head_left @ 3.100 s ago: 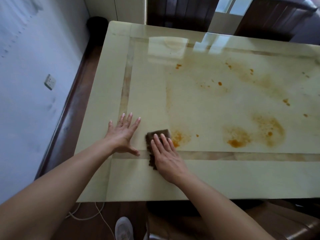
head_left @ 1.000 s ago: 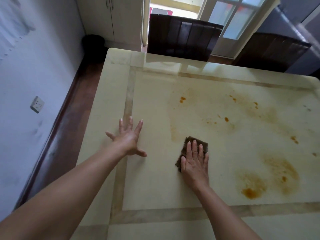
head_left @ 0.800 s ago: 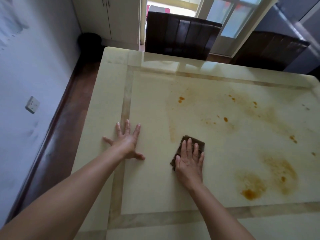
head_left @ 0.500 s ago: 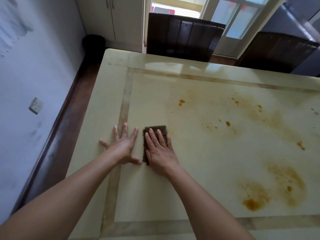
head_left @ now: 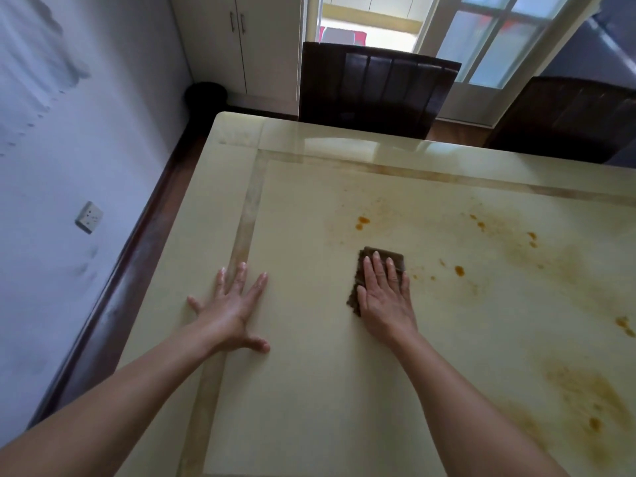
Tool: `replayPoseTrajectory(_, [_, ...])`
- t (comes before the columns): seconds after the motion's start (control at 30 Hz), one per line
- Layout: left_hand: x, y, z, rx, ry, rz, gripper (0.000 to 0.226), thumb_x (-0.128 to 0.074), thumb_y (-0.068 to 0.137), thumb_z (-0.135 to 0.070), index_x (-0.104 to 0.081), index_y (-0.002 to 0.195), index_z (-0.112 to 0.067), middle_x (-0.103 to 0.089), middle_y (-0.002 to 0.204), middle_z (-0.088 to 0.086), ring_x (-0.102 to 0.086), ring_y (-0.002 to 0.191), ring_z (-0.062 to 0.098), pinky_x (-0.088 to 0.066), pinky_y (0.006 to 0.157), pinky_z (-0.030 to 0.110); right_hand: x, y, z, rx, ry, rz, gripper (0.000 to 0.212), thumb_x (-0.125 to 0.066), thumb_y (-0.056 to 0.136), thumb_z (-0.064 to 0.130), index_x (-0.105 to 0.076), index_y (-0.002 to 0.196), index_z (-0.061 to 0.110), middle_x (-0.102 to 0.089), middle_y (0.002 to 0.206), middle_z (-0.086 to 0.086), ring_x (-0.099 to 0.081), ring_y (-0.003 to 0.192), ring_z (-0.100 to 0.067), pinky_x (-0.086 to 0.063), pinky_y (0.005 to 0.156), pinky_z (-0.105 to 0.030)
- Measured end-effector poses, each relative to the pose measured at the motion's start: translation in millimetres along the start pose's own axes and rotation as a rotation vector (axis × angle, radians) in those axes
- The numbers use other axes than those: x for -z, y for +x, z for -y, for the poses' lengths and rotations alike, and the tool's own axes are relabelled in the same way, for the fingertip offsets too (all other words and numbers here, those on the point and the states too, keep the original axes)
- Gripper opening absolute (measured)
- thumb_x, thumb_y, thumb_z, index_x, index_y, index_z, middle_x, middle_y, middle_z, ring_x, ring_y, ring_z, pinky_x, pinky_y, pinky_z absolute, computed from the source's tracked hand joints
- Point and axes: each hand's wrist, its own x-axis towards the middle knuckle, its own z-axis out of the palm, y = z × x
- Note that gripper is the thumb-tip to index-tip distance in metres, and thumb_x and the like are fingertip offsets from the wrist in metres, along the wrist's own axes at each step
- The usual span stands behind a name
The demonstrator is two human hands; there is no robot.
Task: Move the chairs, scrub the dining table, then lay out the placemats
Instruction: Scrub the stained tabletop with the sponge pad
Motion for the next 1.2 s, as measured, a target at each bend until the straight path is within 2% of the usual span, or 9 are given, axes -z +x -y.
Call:
replayPoseTrajectory(0.13, [14, 5, -14, 0.019, 0.092, -0.102, 0.119, -0.065, 0.068, -0.068, 0.018, 0.146, -0.037, 0.02, 0.157, 0.007, 0.017, 0.144, 0.036, -0.006, 0.105, 0.071, -3, 3, 0, 0.006, -0.01, -0.008, 0.065, 0.001, 0.09, 0.044, 0.015, 0.15, 0.021, 0.027, 0.154, 0.007, 0.024, 0.143, -0.015, 0.015, 0.116, -0.04])
replayPoseTrajectory(0.23, [36, 24, -31, -0.016, 0.092, -0.165, 0.122, -0.067, 0.066, -0.067, 0.021, 0.145, -0.037, 0.025, 0.156, 0.007, 0.021, 0.142, 0.035, -0.006, 0.104, 0.072, -4, 3, -1, 0.015, -0.02, -0.02, 0.081, 0.017, 0.072, 0.049, 0.017, 0.149, 0.022, 0.035, 0.145, 0.012, 0.024, 0.143, -0.015, 0.015, 0.115, -0.04])
replayPoseTrajectory(0.33, [54, 48, -39, -0.02, 0.048, -0.134, 0.125, -0.07, 0.064, -0.066, 0.023, 0.144, -0.039, 0.032, 0.153, 0.003, 0.026, 0.141, 0.033, -0.007, 0.104, 0.074, -5, 4, -1, 0.02, -0.016, -0.024, 0.085, 0.019, 0.068, 0.05, 0.018, 0.148, 0.022, 0.036, 0.143, 0.012, 0.027, 0.141, -0.012, 0.015, 0.115, -0.04])
replayPoseTrajectory(0.53, [54, 68, -36, 0.008, -0.046, 0.01, 0.126, -0.073, 0.064, -0.061, 0.021, 0.144, -0.04, 0.037, 0.15, 0.001, 0.031, 0.139, 0.033, -0.007, 0.1, 0.078, -4, 4, 0, 0.016, -0.018, -0.001, 0.075, 0.02, 0.068, 0.049, 0.03, 0.137, 0.021, 0.035, 0.146, 0.01, 0.033, 0.134, -0.008, 0.017, 0.115, -0.041])
replayPoseTrajectory(0.6, [54, 68, -37, 0.006, -0.049, 0.014, 0.126, -0.073, 0.065, -0.06, 0.022, 0.144, -0.04, 0.038, 0.15, 0.002, 0.032, 0.138, 0.034, -0.006, 0.1, 0.078, -1, 6, 5, 0.034, -0.028, 0.011, 0.074, 0.018, 0.072, 0.048, 0.028, 0.14, 0.02, 0.037, 0.144, 0.01, 0.034, 0.133, -0.009, 0.018, 0.114, -0.042])
replayPoseTrajectory(0.67, [53, 69, -37, 0.003, -0.055, 0.014, 0.126, -0.073, 0.065, -0.06, 0.022, 0.144, -0.039, 0.038, 0.15, 0.002, 0.032, 0.138, 0.034, -0.005, 0.1, 0.078, 2, 14, 17, 0.092, -0.035, 0.025, 0.066, 0.004, 0.087, 0.046, 0.021, 0.147, 0.022, 0.036, 0.145, 0.01, 0.033, 0.134, -0.01, 0.019, 0.114, -0.042])
replayPoseTrajectory(0.83, [51, 71, -36, 0.003, -0.045, 0.008, 0.124, -0.072, 0.066, -0.061, 0.023, 0.143, -0.041, 0.039, 0.15, 0.002, 0.032, 0.138, 0.034, -0.004, 0.1, 0.078, 13, 49, 65, 0.301, -0.004, 0.026, 0.059, -0.02, 0.1, 0.037, 0.009, 0.151, 0.025, 0.021, 0.157, 0.009, 0.024, 0.143, -0.015, 0.02, 0.113, -0.04])
replayPoseTrajectory(1.0, [49, 75, -36, 0.009, -0.046, 0.001, 0.124, -0.072, 0.065, -0.061, 0.023, 0.142, -0.043, 0.04, 0.149, 0.0, 0.033, 0.138, 0.033, -0.003, 0.1, 0.077, 22, 92, 80, 0.336, -0.007, 0.022, 0.059, -0.021, 0.1, 0.038, 0.006, 0.151, 0.026, 0.016, 0.158, 0.01, 0.02, 0.144, -0.013, 0.02, 0.113, -0.04])
replayPoseTrajectory(1.2, [49, 76, -36, 0.013, -0.04, 0.017, 0.124, -0.071, 0.066, -0.061, 0.026, 0.141, -0.043, 0.043, 0.147, -0.001, 0.035, 0.137, 0.032, -0.003, 0.101, 0.076, 36, 124, 58, 0.229, 0.013, 0.007, 0.058, -0.017, 0.1, 0.039, 0.007, 0.151, 0.025, 0.018, 0.157, 0.01, 0.02, 0.144, -0.014, 0.017, 0.116, -0.043])
